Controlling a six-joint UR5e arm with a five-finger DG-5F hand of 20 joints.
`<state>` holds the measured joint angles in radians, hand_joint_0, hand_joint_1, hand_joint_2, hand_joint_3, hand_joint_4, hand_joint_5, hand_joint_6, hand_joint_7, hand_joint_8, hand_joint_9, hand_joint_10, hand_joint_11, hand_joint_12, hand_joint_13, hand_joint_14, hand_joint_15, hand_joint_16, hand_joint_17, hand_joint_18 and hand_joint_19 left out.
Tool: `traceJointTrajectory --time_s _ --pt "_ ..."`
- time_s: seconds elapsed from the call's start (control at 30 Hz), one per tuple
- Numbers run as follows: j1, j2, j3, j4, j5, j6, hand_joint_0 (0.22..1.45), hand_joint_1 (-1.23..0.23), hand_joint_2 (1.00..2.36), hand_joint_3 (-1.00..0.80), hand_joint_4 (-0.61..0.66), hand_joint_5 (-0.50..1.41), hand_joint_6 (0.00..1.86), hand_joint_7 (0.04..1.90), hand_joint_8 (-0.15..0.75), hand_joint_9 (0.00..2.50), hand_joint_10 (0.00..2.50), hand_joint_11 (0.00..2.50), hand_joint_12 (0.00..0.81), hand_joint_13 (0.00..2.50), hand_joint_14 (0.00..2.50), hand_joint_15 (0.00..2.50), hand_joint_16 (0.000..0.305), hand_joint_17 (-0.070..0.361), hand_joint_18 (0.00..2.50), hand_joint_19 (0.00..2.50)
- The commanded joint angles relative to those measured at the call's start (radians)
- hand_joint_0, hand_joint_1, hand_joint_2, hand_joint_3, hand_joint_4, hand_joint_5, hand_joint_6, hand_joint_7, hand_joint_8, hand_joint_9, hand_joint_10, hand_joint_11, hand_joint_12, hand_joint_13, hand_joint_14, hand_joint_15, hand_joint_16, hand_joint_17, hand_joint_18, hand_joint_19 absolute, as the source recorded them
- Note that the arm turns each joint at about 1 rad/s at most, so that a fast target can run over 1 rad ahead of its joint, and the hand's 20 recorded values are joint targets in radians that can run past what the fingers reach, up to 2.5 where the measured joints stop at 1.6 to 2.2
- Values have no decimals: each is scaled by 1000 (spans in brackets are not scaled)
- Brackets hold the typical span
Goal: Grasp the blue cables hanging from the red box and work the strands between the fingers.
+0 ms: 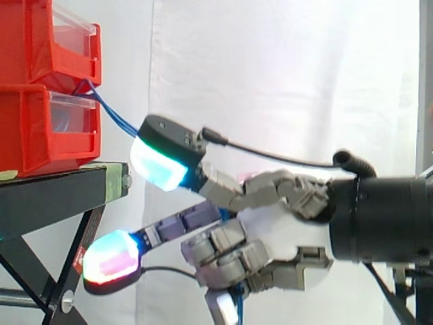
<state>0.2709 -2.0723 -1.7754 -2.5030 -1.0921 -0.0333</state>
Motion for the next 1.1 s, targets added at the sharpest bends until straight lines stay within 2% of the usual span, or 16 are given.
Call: traceJointTrajectory --time_s 0.0,0.1,0.17,0.37,0.6,0.83,0.87,0.97,1.07 --pt "1 44 4 -46 -2 6 773 -556 1000 -1000 282 42 9 1035 412 652 2500 2417 506 1006 2500 1570 57 128 1265 829" --pt "-6 80 4 -91 -2 -3 773 -556 1000 -1000 285 43 10 1031 412 652 2500 2417 506 1006 2500 1570 57 128 1265 829" --pt "-10 80 4 -102 -2 4 773 -556 1000 -1000 288 43 10 1032 412 652 2500 2417 506 1006 2500 1570 57 128 1265 829" --pt "-13 80 4 -102 -2 24 773 -556 1000 -1000 288 49 9 1037 412 652 2500 2417 506 1006 2500 1570 57 128 1265 829" --pt "-13 80 5 -83 17 70 775 -557 1000 -1000 290 56 9 1042 412 652 2500 2417 506 1006 2500 1570 57 128 1265 829" --pt "-13 89 7 -82 21 86 777 -558 1000 -1000 287 73 10 1055 412 652 2500 2417 506 1006 2500 1570 57 128 1265 829" --pt "-13 121 8 -82 21 76 778 -558 1000 -1000 288 76 10 1058 412 652 2500 2417 506 1006 2500 1570 57 128 1265 829" --pt "-13 161 8 -88 37 33 785 -560 1000 -1000 292 100 10 1076 412 652 2500 2417 506 1006 2500 1570 57 128 1265 829" --pt "-15 172 8 -91 49 13 791 -564 1000 -1000 267 125 7 1130 412 652 2500 2417 506 1006 2500 1570 57 128 1265 829"
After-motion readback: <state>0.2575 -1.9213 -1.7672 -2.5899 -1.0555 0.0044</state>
